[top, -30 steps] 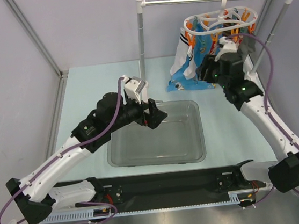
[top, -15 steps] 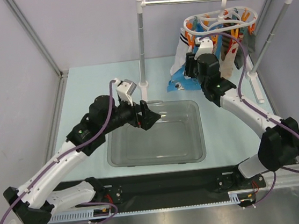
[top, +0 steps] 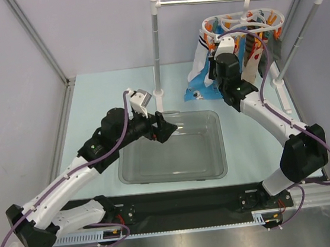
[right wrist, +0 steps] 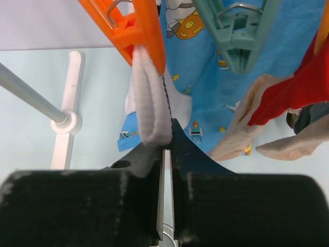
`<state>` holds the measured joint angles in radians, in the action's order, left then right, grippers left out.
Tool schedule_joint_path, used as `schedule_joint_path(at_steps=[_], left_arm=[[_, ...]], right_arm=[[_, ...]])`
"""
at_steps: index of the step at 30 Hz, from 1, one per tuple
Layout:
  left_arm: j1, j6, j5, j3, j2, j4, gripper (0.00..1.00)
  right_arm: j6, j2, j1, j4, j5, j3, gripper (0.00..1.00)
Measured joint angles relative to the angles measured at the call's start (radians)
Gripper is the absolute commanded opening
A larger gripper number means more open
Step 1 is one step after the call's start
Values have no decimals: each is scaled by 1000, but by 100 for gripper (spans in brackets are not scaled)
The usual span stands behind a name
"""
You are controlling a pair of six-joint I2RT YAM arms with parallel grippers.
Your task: Remove the socks clipped to the hanger
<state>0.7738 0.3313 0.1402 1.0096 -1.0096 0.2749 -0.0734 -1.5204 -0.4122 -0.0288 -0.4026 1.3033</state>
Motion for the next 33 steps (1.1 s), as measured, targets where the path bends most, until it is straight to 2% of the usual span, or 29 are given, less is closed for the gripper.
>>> schedule_joint_path(at_steps=[1, 5, 11, 20, 33], left_arm=[[0, -2, -10, -6, -10, -21, 91], [0, -19, -29, -1, -91, -86, 85], [3, -49, -28, 68, -288, -202, 85], [20, -134, 4, 198, -491, -417, 88], [33, -175, 55, 341, -718, -509, 89]], right_arm=[[-2, 1, 1, 8, 3, 5, 0], [-5, 38, 9, 79, 57, 6, 0], [-39, 127, 39, 180, 181, 19, 0], [-140, 214, 131, 262, 374, 29, 0], [-269, 229, 199, 296, 584, 28, 0]])
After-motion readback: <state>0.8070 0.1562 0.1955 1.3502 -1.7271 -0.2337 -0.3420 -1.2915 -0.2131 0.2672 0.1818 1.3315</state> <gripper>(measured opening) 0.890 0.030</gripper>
